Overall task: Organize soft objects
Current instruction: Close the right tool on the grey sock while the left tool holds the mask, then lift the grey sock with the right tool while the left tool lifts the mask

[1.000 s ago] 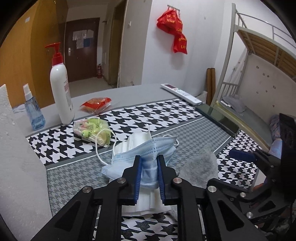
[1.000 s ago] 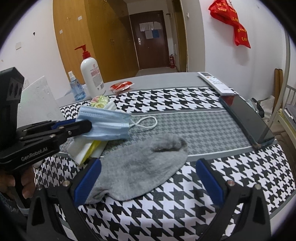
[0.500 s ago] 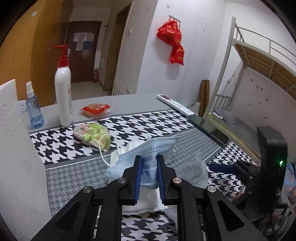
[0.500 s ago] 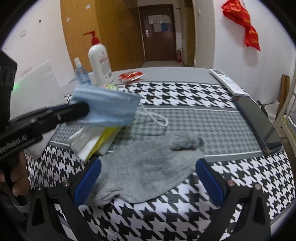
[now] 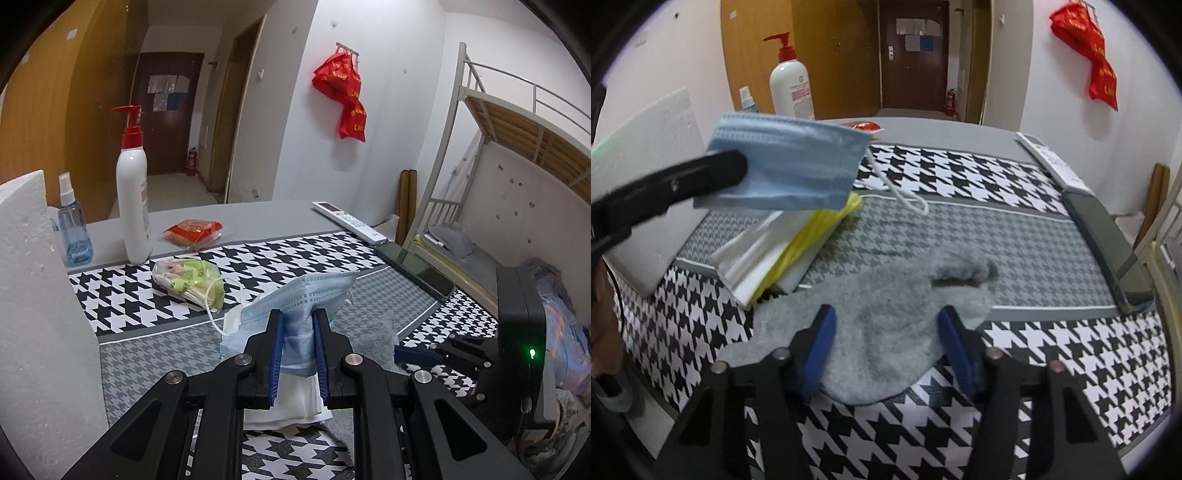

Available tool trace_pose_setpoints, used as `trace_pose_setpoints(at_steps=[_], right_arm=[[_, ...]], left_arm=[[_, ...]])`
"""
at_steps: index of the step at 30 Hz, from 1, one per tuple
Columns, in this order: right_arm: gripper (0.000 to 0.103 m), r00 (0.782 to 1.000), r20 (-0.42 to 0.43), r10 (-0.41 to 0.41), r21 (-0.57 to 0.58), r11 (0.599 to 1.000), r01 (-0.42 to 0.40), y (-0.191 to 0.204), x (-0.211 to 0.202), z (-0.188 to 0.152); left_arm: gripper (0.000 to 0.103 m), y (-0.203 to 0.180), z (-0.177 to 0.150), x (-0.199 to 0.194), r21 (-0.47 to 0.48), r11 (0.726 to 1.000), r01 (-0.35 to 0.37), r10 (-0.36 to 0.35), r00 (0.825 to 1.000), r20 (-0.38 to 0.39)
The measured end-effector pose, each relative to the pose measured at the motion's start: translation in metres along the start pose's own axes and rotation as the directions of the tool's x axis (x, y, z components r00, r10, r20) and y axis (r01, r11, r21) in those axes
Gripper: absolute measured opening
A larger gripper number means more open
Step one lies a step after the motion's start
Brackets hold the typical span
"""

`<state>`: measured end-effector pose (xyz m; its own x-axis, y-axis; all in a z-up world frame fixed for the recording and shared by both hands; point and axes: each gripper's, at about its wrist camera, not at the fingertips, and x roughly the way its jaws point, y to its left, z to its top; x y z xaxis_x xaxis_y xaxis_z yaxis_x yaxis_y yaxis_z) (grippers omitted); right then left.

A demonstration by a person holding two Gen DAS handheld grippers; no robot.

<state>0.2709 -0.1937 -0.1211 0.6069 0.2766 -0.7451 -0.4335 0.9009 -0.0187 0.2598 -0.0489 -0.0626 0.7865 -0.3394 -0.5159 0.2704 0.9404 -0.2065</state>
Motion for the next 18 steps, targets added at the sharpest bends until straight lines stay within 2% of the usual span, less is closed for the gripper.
trace_pose_setpoints(at_steps=[3, 5, 6, 11, 18], right_arm=[[0.039, 1.0, 0.005, 0.0, -0.022, 1.0, 0.0, 0.005, -0.002, -0.003], [0.021, 1.0, 0.005, 0.001, -0.032, 0.999, -0.001, 0.009, -0.004, -0.004], [0.017, 1.0, 0.005, 0.001, -0.033, 0.999, -0.001, 0.012, -0.005, -0.005], [0.011, 1.0, 0.003, 0.031, 0.027, 0.999, -0.031, 0.005, -0.011, -0.002], [0.011, 0.994, 0.102, 0.047, 0.096, 0.994, -0.057, -0.004, -0.037, 0.008]], left_arm=[[0.018, -0.001, -0.001, -0.002, 0.001, 1.0, 0.005, -0.005, 1.0, 0.008], [0.018, -0.001, 0.0, -0.005, 0.001, 1.0, 0.009, -0.009, 1.0, 0.021], [0.018, -0.001, 0.0, -0.007, 0.001, 1.0, 0.016, -0.016, 0.999, 0.028], [0.018, 0.002, 0.001, -0.013, -0.015, 1.0, 0.014, -0.013, 0.998, 0.056], [0.018, 0.003, 0.008, -0.025, -0.024, 0.999, 0.028, -0.025, 0.994, 0.107]])
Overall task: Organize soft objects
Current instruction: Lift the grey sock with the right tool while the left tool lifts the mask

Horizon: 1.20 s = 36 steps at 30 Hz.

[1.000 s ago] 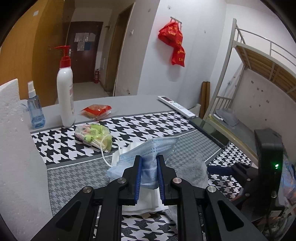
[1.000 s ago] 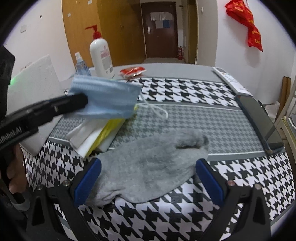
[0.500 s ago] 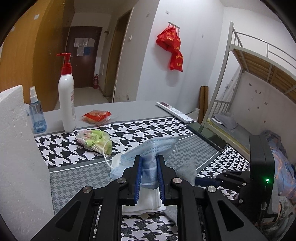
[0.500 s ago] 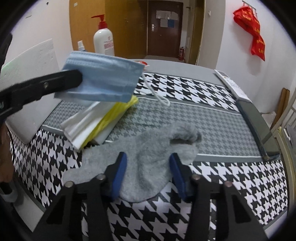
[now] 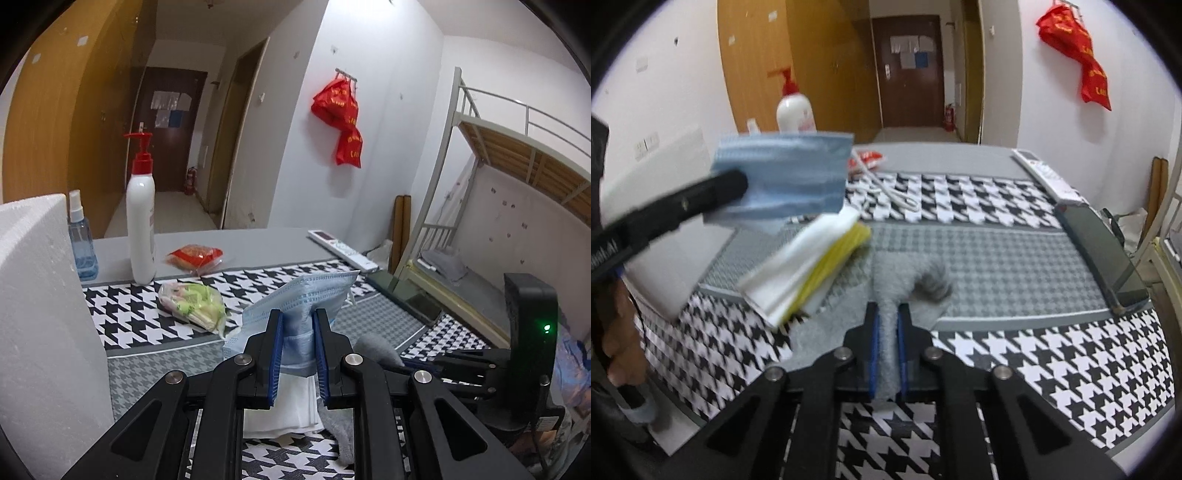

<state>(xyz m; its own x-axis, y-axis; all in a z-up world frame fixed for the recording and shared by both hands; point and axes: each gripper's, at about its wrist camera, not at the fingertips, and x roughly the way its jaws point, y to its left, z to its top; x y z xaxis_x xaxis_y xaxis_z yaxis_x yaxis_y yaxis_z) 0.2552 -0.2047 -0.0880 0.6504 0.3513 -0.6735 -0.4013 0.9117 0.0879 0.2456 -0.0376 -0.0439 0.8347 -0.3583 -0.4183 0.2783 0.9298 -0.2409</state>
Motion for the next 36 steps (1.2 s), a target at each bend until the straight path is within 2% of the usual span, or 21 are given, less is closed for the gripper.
trace_pose_setpoints(at_steps=[5, 9, 16, 25, 36], right_arm=[[0.011, 0.998, 0.06, -0.013, 0.005, 1.0, 0.013, 0.004, -0.018, 0.007], [0.011, 0.995, 0.095, -0.015, 0.014, 1.0, 0.014, 0.006, -0.028, 0.013], [0.011, 0.989, 0.148, -0.016, 0.03, 0.999, 0.012, 0.004, -0.045, 0.016], [0.011, 0.983, 0.184, -0.015, 0.024, 1.0, 0.011, 0.009, -0.057, 0.015], [0.012, 0.972, 0.236, -0.016, 0.032, 0.999, 0.009, 0.012, -0.077, 0.017]], left_arm=[[0.018, -0.006, 0.003, -0.011, 0.026, 0.999, -0.029, 0.029, 0.999, 0.03], [0.018, -0.006, 0.006, -0.02, 0.017, 1.0, -0.016, 0.015, 0.999, 0.046], [0.018, -0.009, 0.008, -0.038, 0.039, 0.998, -0.045, 0.042, 0.996, 0.078], [0.018, -0.012, 0.006, -0.049, 0.061, 0.994, -0.093, 0.089, 0.994, 0.07], [0.018, -0.018, 0.009, -0.065, 0.08, 0.991, -0.106, 0.098, 0.991, 0.094]])
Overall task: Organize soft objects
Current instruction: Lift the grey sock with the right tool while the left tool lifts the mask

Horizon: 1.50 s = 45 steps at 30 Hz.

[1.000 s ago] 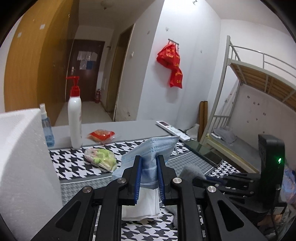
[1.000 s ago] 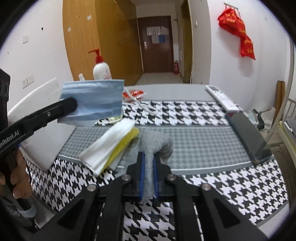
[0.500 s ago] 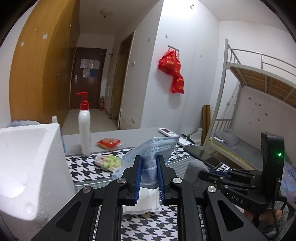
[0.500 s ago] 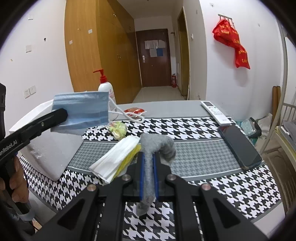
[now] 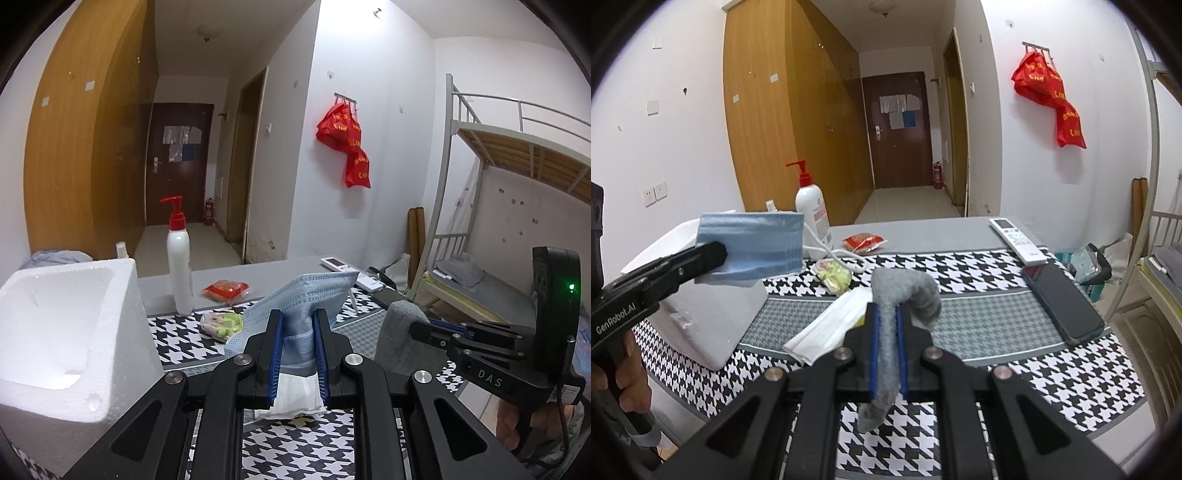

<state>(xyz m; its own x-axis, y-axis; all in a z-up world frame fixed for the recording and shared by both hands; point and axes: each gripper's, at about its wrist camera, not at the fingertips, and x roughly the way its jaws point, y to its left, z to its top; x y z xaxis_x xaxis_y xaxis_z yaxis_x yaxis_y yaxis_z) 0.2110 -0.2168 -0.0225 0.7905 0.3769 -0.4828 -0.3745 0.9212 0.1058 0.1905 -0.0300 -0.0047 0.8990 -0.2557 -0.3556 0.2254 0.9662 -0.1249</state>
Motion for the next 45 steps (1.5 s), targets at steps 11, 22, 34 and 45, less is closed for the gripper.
trace_pose_setpoints(at_steps=[11, 22, 34, 45], right_arm=[[0.012, 0.999, 0.035, 0.015, -0.024, 1.0, -0.015, 0.015, -0.015, 0.009], [0.011, 0.998, 0.064, 0.028, -0.042, 0.999, -0.026, 0.031, -0.015, 0.02], [0.064, 0.998, -0.059, 0.025, -0.043, 0.999, -0.028, 0.023, 0.0, -0.016], [0.064, 0.984, -0.177, -0.007, -0.037, 0.999, 0.001, 0.011, 0.028, -0.05]], left_arm=[[0.018, 0.007, 0.012, -0.013, 0.002, 1.0, -0.007, 0.007, 1.0, 0.008], [0.018, 0.016, 0.023, -0.024, 0.003, 1.0, -0.012, 0.012, 1.0, 0.026], [0.018, 0.019, 0.024, -0.034, 0.03, 0.999, -0.044, 0.042, 0.998, 0.048], [0.018, 0.023, 0.033, -0.048, 0.032, 0.997, -0.076, 0.073, 0.993, 0.09]])
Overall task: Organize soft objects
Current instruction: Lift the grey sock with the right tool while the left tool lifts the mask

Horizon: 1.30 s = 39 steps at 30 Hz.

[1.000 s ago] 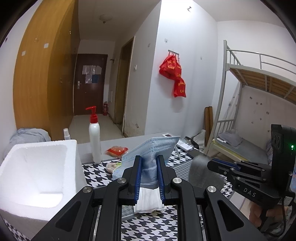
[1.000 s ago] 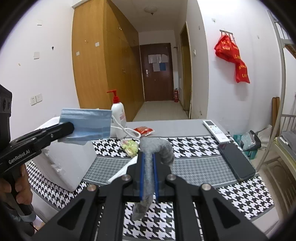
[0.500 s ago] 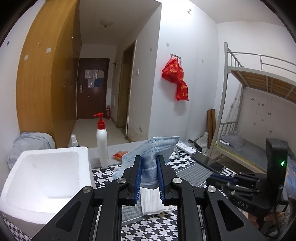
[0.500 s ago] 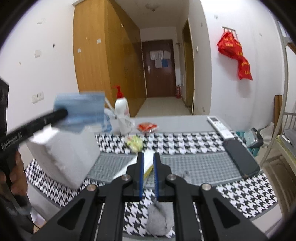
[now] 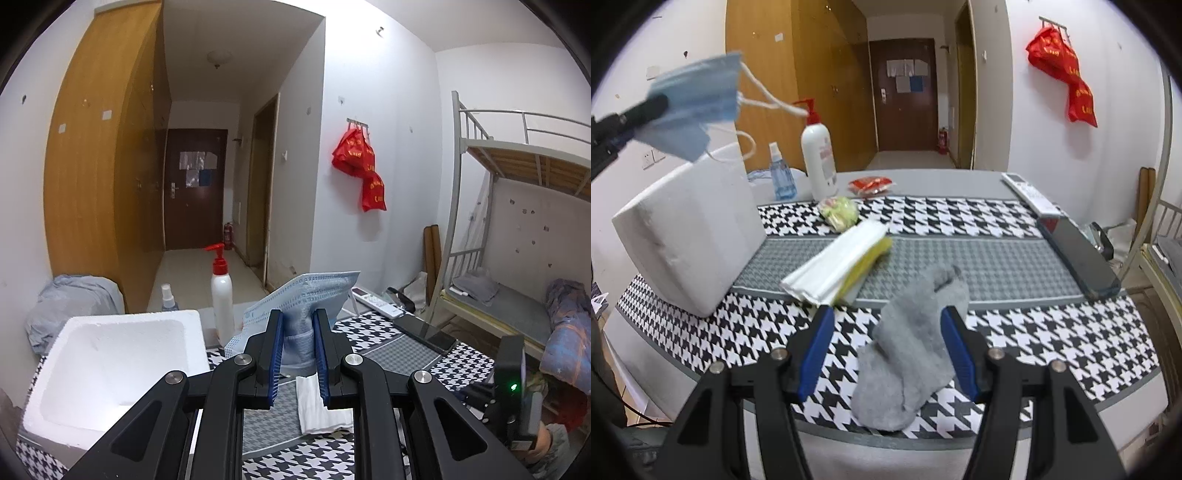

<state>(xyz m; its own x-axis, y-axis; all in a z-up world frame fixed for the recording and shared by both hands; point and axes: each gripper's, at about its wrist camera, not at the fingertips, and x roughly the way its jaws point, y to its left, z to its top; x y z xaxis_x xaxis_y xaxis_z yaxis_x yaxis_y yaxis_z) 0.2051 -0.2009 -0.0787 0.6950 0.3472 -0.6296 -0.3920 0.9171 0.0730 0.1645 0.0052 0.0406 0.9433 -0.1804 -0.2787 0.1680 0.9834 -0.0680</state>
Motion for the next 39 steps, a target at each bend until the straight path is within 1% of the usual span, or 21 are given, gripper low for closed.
trace_pose_setpoints(at_steps=[8, 15, 17, 19, 20, 24, 25, 26, 27, 28, 29, 31, 33, 37, 39], right_arm=[[0.064, 0.999, -0.049, -0.014, -0.015, 1.0, 0.013, -0.001, 0.016, -0.008], [0.064, 0.997, -0.08, -0.024, -0.011, 1.0, 0.023, -0.003, 0.026, -0.014], [0.056, 0.996, -0.086, -0.026, -0.015, 1.0, 0.025, -0.002, 0.028, -0.014], [0.053, 0.994, -0.099, -0.034, -0.011, 0.999, 0.033, -0.003, 0.031, -0.016], [0.048, 0.993, -0.111, -0.039, -0.011, 0.999, 0.038, -0.004, 0.034, -0.016], [0.042, 0.992, -0.119, -0.047, -0.024, 0.999, 0.045, -0.006, 0.037, -0.02], [0.036, 0.991, -0.12, -0.053, -0.025, 0.998, 0.051, -0.006, 0.037, -0.02], [0.033, 0.991, -0.119, -0.061, -0.024, 0.998, 0.059, -0.006, 0.037, -0.02], [0.025, 0.991, -0.117, -0.066, -0.021, 0.998, 0.064, -0.007, 0.038, -0.02], [0.012, 0.991, -0.115, -0.068, -0.01, 0.998, 0.068, -0.009, 0.038, -0.019], [0.008, 0.991, -0.115, -0.069, 0.007, 0.997, 0.071, -0.012, 0.038, -0.018], [0.006, 0.992, -0.11, -0.063, 0.018, 0.998, 0.066, -0.013, 0.038, -0.016], [0.006, 0.995, -0.076, -0.063, 0.03, 0.997, 0.066, -0.013, 0.031, -0.009], [0.006, 1.0, -0.009, 0.0, 0.049, 0.999, 0.0, -0.009, 0.011, 0.009], [0.006, 0.999, 0.03, 0.015, 0.049, 0.999, -0.016, -0.006, 0.001, 0.017]], left_arm=[[0.018, 0.006, 0.003, -0.007, -0.002, 1.0, -0.025, 0.025, 1.0, 0.016], [0.018, 0.002, 0.002, -0.008, -0.009, 1.0, -0.028, 0.028, 1.0, 0.014], [0.018, 0.003, 0.003, -0.008, -0.008, 1.0, -0.026, 0.026, 1.0, 0.014], [0.018, 0.003, 0.003, -0.008, -0.009, 1.0, -0.025, 0.025, 1.0, 0.015], [0.018, 0.003, 0.003, -0.008, -0.007, 1.0, -0.025, 0.025, 1.0, 0.015], [0.018, 0.003, 0.003, -0.008, -0.008, 1.0, -0.025, 0.026, 1.0, 0.016], [0.018, 0.003, 0.003, -0.009, -0.009, 1.0, -0.026, 0.026, 1.0, 0.017], [0.018, 0.003, 0.003, -0.009, -0.011, 1.0, -0.025, 0.025, 1.0, 0.016], [0.018, 0.004, 0.003, -0.008, -0.011, 1.0, -0.025, 0.025, 1.0, 0.015], [0.018, 0.004, 0.003, -0.008, -0.01, 1.0, -0.027, 0.027, 1.0, 0.013], [0.018, 0.004, 0.003, -0.008, -0.01, 1.0, -0.029, 0.029, 1.0, 0.012], [0.018, 0.006, 0.004, -0.01, -0.013, 0.999, -0.03, 0.03, 0.999, 0.014], [0.018, 0.008, 0.005, -0.011, -0.015, 0.999, -0.036, 0.037, 0.999, 0.019], [0.018, 0.009, 0.006, -0.016, -0.017, 0.999, -0.043, 0.044, 0.999, 0.028], [0.018, 0.01, 0.006, -0.019, -0.019, 0.999, -0.047, 0.047, 0.998, 0.033]])
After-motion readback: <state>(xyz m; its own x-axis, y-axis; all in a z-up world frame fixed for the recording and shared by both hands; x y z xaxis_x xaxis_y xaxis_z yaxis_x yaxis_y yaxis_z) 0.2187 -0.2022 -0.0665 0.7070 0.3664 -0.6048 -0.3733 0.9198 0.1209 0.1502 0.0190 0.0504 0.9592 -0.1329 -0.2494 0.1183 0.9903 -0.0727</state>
